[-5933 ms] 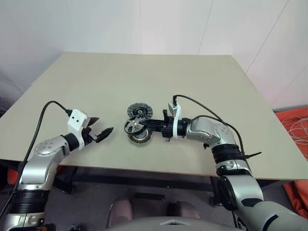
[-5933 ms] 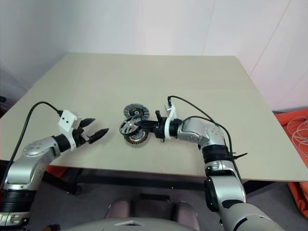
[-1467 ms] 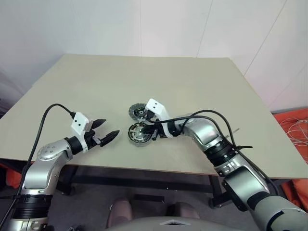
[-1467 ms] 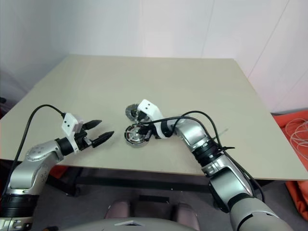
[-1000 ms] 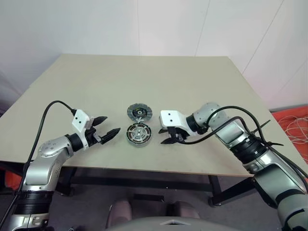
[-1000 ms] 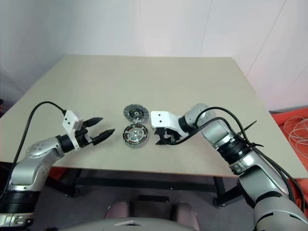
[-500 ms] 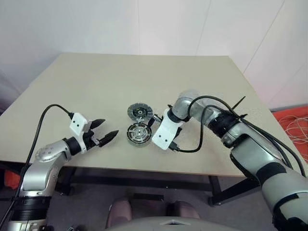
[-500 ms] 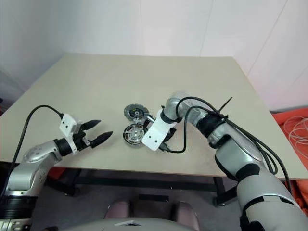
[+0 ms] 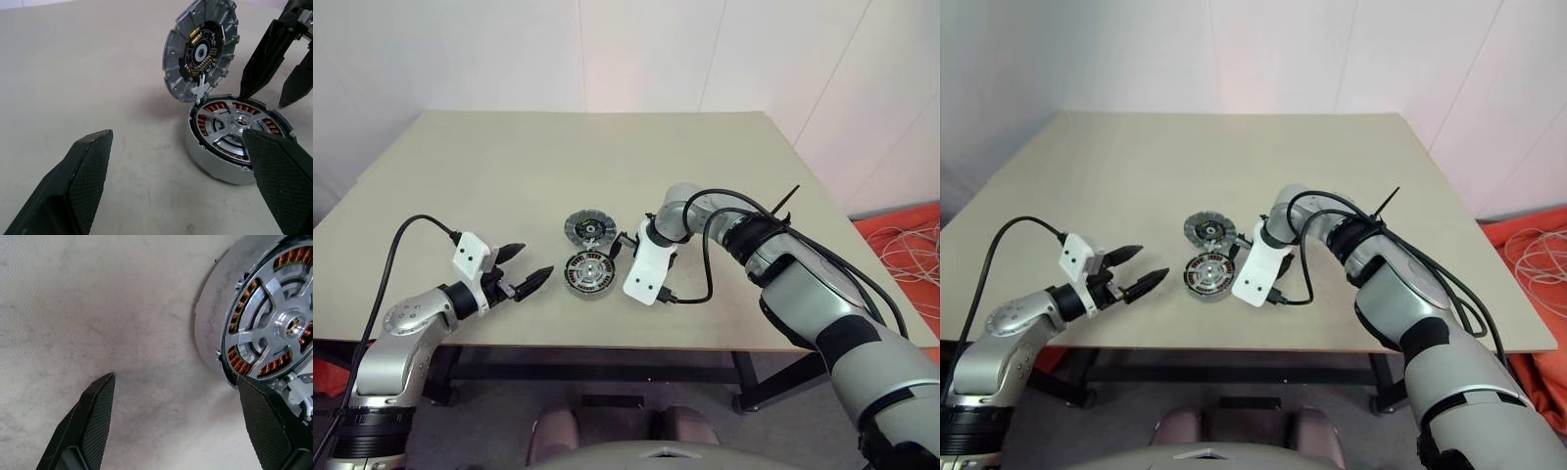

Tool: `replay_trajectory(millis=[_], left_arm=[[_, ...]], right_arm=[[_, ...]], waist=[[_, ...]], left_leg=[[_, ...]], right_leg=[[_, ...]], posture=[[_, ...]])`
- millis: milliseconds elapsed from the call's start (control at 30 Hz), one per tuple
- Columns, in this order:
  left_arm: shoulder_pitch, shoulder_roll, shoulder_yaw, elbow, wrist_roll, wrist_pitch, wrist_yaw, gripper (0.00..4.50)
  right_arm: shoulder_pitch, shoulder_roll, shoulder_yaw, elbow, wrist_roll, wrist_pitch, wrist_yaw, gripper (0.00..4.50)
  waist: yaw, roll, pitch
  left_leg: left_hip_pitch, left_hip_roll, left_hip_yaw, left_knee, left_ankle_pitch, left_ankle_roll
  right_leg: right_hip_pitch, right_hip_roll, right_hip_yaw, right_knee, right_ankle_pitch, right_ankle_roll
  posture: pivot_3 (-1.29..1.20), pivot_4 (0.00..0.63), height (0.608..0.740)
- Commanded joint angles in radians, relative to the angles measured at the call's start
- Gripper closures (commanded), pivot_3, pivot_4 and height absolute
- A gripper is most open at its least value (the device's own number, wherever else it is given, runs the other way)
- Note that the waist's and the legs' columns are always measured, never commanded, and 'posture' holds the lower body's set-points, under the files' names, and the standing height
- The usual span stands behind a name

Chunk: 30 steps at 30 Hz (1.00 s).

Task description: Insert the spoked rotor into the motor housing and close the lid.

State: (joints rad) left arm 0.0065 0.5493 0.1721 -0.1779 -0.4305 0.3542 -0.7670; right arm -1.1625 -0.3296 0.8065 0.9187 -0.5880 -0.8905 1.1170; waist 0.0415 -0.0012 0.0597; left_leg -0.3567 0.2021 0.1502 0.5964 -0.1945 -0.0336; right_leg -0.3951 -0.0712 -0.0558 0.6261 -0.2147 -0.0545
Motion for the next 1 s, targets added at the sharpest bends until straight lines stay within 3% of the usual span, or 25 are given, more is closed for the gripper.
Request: replay_trajectory(millis=[33,300,667,767,1000], left_arm=[[-0.008,-0.002,0.019,-0.04,-0.015,-0.015,0.008,0.0],[-0.009,-0.004,0.018,-0.043,-0.017,-0.018,0.015,0.0],[-0.012,-0.007,0.018,-0.042,-0.015,-0.017,0.021,0.0],[-0.017,-0.011,0.011,-0.039,-0.013,-0.018,0.024,0.0],[-0.025,-0.013,0.005,-0.033,-0.01,-0.02,0.024,0.0]], right_arm=[[-0.015,0.01,-0.012,-0.016,0.009,-0.019,0.001,0.04],[-0.002,0.041,-0.003,-0.02,0.004,-0.012,0.012,0.04],[0.003,0.091,-0.023,-0.043,0.016,0.031,0.032,3.73],[0.012,0.101,-0.035,-0.074,0.029,0.061,0.051,4.47],[0.079,0.105,-0.09,-0.231,0.093,0.269,0.144,4.5]], waist=[[-0.001,0.0,0.0],[-0.001,0.0,0.0],[-0.001,0.0,0.0],[-0.004,0.0,0.0],[-0.005,0.0,0.0]], left_leg=[[0.0,0.0,0.0,0.0,0.0,0.0],[0.001,0.003,0.0,0.0,0.0,0.0],[0.002,0.005,0.0,0.0,0.0,-0.001],[0.004,0.005,0.0,0.0,0.0,-0.001],[0.005,0.007,0.0,0.0,0.001,-0.004]], right_leg=[[0.0,0.0,0.0,0.0,0.0,0.0],[0.0,0.003,0.0,0.0,0.001,-0.001],[0.001,0.007,0.001,0.0,0.001,-0.002],[0.002,0.007,0.001,-0.001,0.001,-0.002],[0.002,0.014,0.002,0.0,0.002,-0.005]], posture=[[0.0,0.0,0.74],[0.0,0.0,0.74],[0.0,0.0,0.74],[0.0,0.0,0.74],[0.0,0.0,0.74]])
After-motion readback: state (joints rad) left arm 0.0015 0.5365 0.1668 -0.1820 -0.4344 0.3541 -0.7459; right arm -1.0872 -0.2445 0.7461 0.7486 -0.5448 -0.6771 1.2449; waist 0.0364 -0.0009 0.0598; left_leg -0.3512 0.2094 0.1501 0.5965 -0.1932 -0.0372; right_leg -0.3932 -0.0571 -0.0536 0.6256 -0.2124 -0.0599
